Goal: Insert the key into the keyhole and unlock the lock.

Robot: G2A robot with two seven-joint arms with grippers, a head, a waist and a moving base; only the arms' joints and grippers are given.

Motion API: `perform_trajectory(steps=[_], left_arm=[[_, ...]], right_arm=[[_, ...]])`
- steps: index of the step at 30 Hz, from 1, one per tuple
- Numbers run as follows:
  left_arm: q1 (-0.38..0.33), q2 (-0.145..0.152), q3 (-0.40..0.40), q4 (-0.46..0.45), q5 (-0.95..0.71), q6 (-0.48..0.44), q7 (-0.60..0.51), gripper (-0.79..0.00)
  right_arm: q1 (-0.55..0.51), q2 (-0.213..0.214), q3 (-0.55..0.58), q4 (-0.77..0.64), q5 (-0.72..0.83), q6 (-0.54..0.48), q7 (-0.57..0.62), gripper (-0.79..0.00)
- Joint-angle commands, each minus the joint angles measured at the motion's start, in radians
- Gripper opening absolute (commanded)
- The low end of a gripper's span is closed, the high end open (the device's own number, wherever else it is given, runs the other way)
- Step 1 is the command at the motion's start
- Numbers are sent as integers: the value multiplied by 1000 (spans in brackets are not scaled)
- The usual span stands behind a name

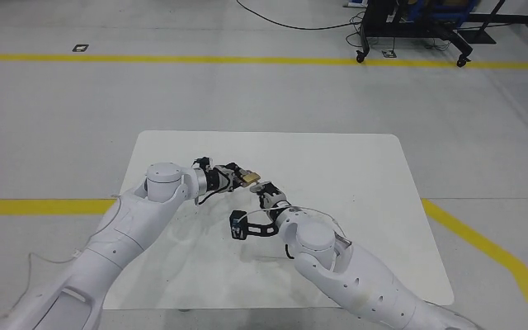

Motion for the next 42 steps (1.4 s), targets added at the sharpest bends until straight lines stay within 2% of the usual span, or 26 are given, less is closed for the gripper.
perform_trajectory(steps=[1, 23, 26, 27, 28, 29, 37, 40, 42], left_arm=[[1, -2, -4, 2, 3, 3, -5, -785], [15, -20, -46, 12, 47, 26, -54, -785], [17, -22, -52, 14, 52, 28, -59, -785], [17, -23, -54, 14, 54, 29, -60, -785], [18, -23, -56, 14, 56, 29, -61, -785], [18, -24, -58, 15, 57, 30, -63, -785], [23, -29, -73, 18, 67, 35, -72, -785], [24, -31, -78, 19, 72, 37, -75, -785], [25, -32, -81, 19, 77, 37, -78, -785]], right_arm=[[1, -4, -1, 3, -2, -3, 2, -785], [5, -47, 3, 38, -33, -15, 4, -785], [3, -54, 11, 41, -1, -15, -6, -785], [3, -56, 14, 40, 5, -14, -6, -579], [1, -58, 18, 39, 18, -12, -10, -28], [-1, -59, 23, 37, 30, -13, -14, 0], [-52, -55, 103, -31, 166, -45, -82, 0], [-95, -44, 174, -82, 264, -74, -125, 0], [-131, -36, 238, -117, 385, -105, -168, 0]])
